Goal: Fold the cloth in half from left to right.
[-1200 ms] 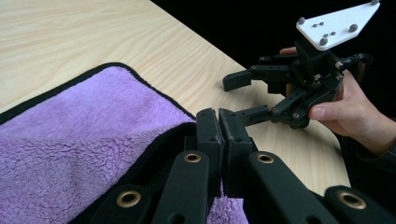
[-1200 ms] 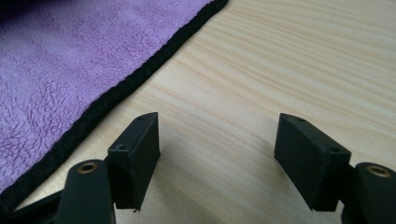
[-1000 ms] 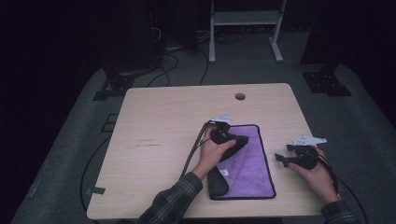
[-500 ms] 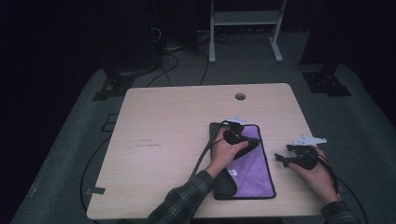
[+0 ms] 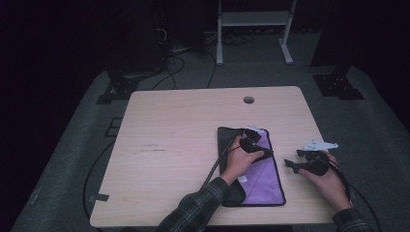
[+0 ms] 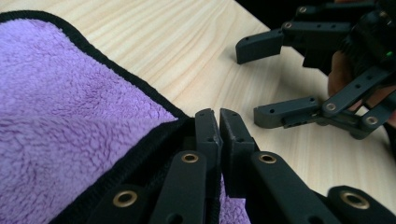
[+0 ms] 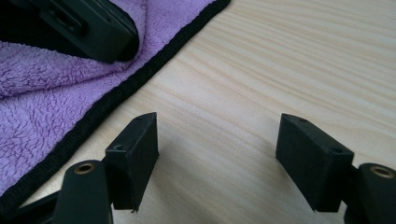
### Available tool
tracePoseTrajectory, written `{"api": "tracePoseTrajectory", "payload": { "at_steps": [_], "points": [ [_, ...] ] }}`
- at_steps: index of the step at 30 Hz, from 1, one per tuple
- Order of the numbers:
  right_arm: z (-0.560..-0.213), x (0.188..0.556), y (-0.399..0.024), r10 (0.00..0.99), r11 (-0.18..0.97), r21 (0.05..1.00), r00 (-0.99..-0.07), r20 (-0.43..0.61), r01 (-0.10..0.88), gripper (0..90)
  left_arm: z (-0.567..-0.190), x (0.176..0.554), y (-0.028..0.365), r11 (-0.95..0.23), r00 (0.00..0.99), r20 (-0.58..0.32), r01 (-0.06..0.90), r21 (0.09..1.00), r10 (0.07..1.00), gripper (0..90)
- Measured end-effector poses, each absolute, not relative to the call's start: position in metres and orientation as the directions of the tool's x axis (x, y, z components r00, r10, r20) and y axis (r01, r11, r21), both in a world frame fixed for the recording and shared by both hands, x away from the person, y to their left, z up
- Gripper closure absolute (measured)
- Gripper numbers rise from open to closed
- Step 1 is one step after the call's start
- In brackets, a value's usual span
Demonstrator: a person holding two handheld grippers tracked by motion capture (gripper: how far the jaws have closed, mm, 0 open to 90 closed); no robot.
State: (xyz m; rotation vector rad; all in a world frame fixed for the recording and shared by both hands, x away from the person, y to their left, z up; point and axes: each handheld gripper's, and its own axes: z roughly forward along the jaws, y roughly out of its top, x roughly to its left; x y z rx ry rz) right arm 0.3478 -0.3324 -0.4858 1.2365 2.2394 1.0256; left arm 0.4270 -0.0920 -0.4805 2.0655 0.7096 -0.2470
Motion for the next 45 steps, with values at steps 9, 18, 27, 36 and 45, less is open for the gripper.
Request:
{"api": "tracePoseTrajectory", "payload": {
  "at_steps": [9,18,27,36,45],
  "points": [
    [-0.486,0.348,-0.332,0.842,0.345,0.752,-0.539,0.017,0.562,28.8,-0.461,0.419,-0.086,-0.404,0.851,-0.377,0.510,0.759,0.366,66.4],
    [-0.486,0.348,-0.332,0.842,0.346,0.751,-0.539,0.016,0.562,28.4,-0.442,0.411,-0.039,-0.401,0.882,-0.255,0.416,0.816,0.396,55.1],
    [-0.486,0.348,-0.332,0.841,0.347,0.751,-0.541,0.016,0.562,27.7,-0.444,0.405,0.019,-0.391,0.833,-0.216,0.447,0.804,0.509,49.4],
    [-0.486,0.348,-0.332,0.841,0.347,0.750,-0.540,0.016,0.563,27.1,-0.454,0.393,0.063,-0.381,0.780,-0.184,0.479,0.791,0.598,44.8],
    [-0.486,0.348,-0.332,0.842,0.347,0.750,-0.540,0.016,0.563,26.8,-0.468,0.389,0.064,-0.429,0.771,-0.154,0.495,0.756,0.618,43.8]
  ]
}}
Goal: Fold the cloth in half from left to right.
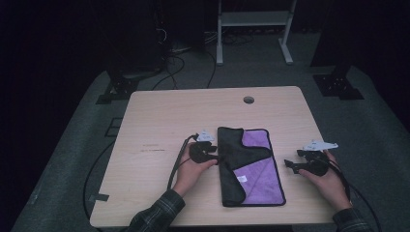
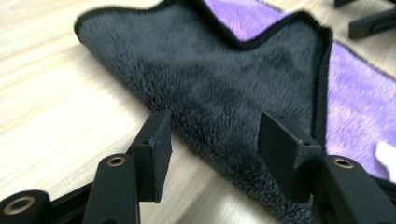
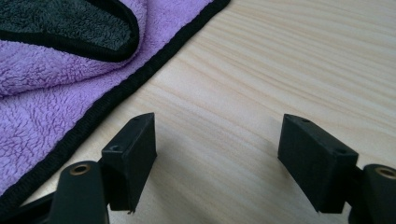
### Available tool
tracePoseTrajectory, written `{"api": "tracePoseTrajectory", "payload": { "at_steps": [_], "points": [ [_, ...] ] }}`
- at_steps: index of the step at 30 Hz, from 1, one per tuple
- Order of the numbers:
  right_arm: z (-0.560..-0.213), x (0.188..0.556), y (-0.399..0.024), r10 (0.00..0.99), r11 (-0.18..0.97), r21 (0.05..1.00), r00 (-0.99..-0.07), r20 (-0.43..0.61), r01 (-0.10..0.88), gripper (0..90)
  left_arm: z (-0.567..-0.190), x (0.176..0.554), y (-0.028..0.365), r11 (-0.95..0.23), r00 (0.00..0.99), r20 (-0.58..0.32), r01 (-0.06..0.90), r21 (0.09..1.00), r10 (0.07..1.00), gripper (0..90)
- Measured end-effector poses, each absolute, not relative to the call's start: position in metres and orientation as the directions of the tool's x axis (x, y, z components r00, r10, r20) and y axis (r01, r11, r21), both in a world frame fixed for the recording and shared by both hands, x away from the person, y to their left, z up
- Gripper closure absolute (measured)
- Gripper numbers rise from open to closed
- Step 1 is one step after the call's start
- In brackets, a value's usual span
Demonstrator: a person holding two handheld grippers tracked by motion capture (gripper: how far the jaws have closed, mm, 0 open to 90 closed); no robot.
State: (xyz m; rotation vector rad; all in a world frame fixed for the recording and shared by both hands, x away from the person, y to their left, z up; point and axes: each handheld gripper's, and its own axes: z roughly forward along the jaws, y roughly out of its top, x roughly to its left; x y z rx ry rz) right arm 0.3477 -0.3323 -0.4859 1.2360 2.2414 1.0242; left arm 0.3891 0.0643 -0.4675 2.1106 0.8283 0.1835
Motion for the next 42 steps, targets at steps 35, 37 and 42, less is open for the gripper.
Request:
{"api": "tracePoseTrajectory", "payload": {
  "at_steps": [35,37,42],
  "points": [
    [-0.486,0.348,-0.332,0.841,0.348,0.750,-0.540,0.015,0.563,26.7,-0.467,0.385,0.118,-0.445,0.742,-0.201,0.571,0.690,0.640,85.0],
    [-0.486,0.348,-0.332,0.841,0.348,0.750,-0.540,0.014,0.563,26.7,-0.467,0.384,0.128,-0.435,0.732,-0.204,0.579,0.690,0.650,85.0],
    [-0.486,0.348,-0.333,0.841,0.345,0.750,-0.541,0.020,0.564,24.9,-0.468,0.381,0.144,-0.441,0.728,-0.182,0.573,0.691,0.661,82.4]
  ]
}}
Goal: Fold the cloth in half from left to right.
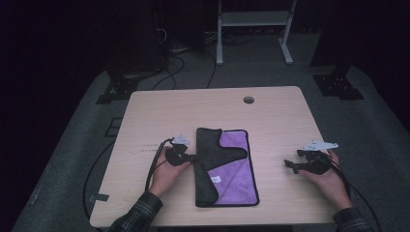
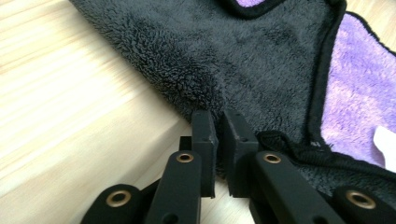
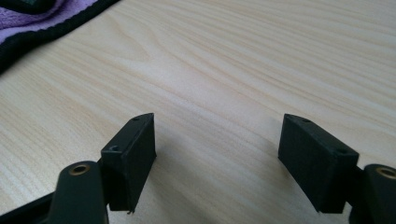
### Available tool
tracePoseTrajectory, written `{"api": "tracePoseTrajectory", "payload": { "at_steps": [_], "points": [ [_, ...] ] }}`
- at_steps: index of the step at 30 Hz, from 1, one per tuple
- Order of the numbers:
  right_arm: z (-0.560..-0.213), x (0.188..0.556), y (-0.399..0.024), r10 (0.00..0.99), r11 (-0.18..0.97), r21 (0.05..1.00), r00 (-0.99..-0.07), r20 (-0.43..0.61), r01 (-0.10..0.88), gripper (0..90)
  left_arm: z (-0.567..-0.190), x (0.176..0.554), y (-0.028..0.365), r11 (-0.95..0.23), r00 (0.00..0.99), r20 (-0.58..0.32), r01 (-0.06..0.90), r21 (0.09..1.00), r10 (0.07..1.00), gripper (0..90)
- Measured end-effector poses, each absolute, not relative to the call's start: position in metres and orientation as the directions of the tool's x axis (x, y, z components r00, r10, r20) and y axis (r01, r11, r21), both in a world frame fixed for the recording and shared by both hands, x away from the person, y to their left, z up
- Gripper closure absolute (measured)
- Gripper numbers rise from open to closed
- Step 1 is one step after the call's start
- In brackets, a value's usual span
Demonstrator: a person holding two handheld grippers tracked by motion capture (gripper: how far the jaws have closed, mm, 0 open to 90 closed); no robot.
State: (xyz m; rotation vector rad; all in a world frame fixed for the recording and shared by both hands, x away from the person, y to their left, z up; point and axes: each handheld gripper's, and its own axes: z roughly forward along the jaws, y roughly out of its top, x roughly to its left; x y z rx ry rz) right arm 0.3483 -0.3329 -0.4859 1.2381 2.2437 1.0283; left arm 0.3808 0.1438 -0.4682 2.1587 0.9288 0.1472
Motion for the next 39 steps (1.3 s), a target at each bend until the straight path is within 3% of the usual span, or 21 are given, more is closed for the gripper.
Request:
{"api": "tracePoseTrajectory", "payload": {
  "at_steps": [1,6,10,12,15,18,25,34,39],
  "points": [
    [-0.486,0.349,-0.333,0.841,0.347,0.748,-0.540,0.019,0.566,23.2,-0.468,0.380,0.145,-0.433,0.723,-0.181,0.573,0.696,0.667,79.3],
    [-0.486,0.349,-0.333,0.860,0.331,0.742,-0.509,0.016,0.583,18.8,-0.466,0.378,0.156,-0.431,0.700,-0.137,0.569,0.700,0.701,46.5],
    [-0.486,0.350,-0.332,0.867,0.324,0.743,-0.497,0.014,0.586,19.1,-0.464,0.372,0.170,-0.445,0.684,-0.095,0.567,0.693,0.723,32.5],
    [-0.486,0.350,-0.333,0.867,0.321,0.747,-0.498,0.016,0.582,26.8,-0.466,0.368,0.177,-0.447,0.672,-0.088,0.578,0.682,0.735,27.5],
    [-0.484,0.350,-0.335,0.864,0.320,0.754,-0.504,0.017,0.574,43.7,-0.468,0.362,0.187,-0.456,0.669,-0.084,0.587,0.669,0.739,24.2],
    [-0.482,0.351,-0.335,0.864,0.325,0.751,-0.503,0.011,0.575,50.6,-0.470,0.357,0.193,-0.467,0.676,-0.064,0.572,0.674,0.734,22.4],
    [-0.467,0.351,-0.332,0.859,0.296,0.790,-0.512,0.026,0.537,56.0,-0.477,0.347,0.197,-0.511,0.705,0.017,0.496,0.702,0.709,15.6],
    [-0.458,0.356,-0.311,0.829,0.305,0.796,-0.558,0.049,0.522,58.3,-0.484,0.345,0.197,-0.518,0.723,0.019,0.475,0.712,0.690,0.0],
    [-0.452,0.359,-0.296,0.803,0.313,0.799,-0.592,0.066,0.514,58.5,-0.484,0.345,0.197,-0.518,0.724,0.018,0.475,0.711,0.689,0.0]
  ]
}}
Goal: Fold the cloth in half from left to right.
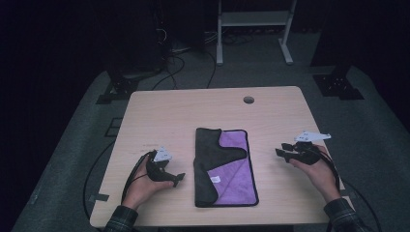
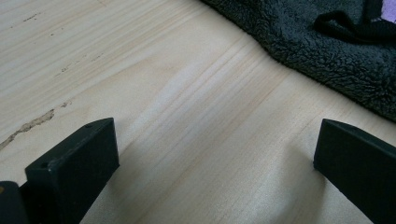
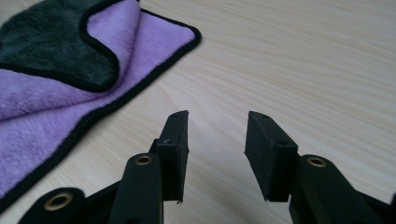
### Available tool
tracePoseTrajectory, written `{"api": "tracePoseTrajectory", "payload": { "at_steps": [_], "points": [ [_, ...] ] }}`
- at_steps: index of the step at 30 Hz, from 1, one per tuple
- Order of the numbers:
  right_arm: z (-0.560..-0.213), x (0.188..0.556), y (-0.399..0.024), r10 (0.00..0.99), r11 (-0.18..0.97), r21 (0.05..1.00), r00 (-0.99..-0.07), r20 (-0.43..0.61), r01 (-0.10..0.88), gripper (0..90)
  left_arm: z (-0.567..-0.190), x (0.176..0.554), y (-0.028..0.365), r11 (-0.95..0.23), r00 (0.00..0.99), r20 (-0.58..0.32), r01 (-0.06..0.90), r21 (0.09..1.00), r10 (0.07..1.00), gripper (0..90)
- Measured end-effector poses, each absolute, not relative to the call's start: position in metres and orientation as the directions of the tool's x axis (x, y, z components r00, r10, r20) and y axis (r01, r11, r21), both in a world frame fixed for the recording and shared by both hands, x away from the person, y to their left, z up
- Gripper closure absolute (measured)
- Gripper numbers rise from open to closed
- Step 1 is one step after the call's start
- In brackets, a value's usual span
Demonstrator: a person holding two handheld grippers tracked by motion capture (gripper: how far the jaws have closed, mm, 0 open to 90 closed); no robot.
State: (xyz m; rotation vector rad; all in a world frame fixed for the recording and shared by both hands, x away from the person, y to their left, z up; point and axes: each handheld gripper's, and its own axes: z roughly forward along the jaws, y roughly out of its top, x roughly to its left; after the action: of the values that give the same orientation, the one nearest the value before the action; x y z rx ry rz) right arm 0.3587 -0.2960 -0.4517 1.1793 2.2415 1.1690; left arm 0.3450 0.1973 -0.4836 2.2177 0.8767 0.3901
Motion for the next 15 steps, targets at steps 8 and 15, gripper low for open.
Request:
{"api": "tracePoseTrajectory", "payload": {
  "at_steps": [8,15],
  "points": [
    [-0.444,0.366,-0.272,0.767,0.333,0.806,-0.638,0.071,0.489,58.7,-0.483,0.345,0.197,-0.519,0.724,0.016,0.478,0.709,0.689,0.0],
    [-0.439,0.374,-0.253,0.740,0.350,0.803,-0.668,0.078,0.482,59.6,-0.483,0.345,0.197,-0.519,0.724,0.016,0.478,0.709,0.689,0.0]
  ]
}}
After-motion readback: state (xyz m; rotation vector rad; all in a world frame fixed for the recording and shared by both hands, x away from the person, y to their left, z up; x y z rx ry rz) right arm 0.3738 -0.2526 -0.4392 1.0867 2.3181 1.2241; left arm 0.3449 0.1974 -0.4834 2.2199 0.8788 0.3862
